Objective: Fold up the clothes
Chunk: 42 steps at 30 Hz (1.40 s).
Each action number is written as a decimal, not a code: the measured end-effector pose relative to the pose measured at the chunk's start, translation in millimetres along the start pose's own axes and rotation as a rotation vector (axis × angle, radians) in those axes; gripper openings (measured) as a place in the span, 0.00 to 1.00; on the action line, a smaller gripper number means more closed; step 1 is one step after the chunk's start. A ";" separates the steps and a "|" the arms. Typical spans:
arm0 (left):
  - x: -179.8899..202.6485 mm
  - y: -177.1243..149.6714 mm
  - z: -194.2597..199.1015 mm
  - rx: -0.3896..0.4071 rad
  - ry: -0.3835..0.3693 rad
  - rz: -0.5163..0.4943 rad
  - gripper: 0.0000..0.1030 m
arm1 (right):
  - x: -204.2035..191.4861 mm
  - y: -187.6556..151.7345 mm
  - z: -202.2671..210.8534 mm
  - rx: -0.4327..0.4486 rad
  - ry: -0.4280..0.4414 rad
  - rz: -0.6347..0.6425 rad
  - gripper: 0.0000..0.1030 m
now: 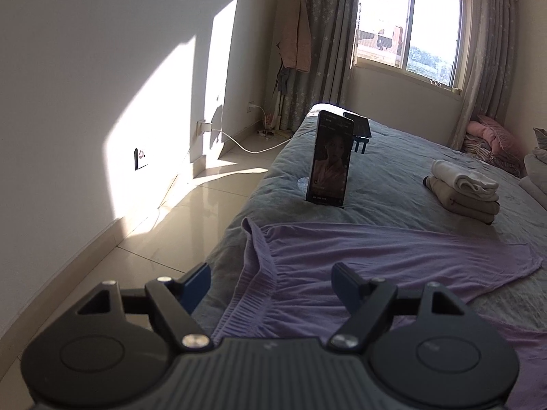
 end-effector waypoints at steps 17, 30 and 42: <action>10.5 25.7 -76.2 -0.082 -0.015 -0.032 0.76 | 2.7 74.9 -84.1 -0.032 0.084 0.114 0.56; -20.7 36.4 -136.6 -0.185 -0.023 0.120 0.59 | 22.2 121.1 -181.0 -0.089 0.111 0.197 0.56; -24.4 36.0 -161.3 -0.225 -0.027 0.115 0.40 | 49.9 134.5 -243.3 -0.140 0.099 0.223 0.56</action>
Point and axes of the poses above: each gripper's, at about its wrist camera, not at the fingertips, and z roughly against the way its jaws point, x to its right, y to its top, the point moved 4 cm from there along -z, roughly the way its jaws point, and after that the axes turned 4 degrees about y, right-handed, at the moved point
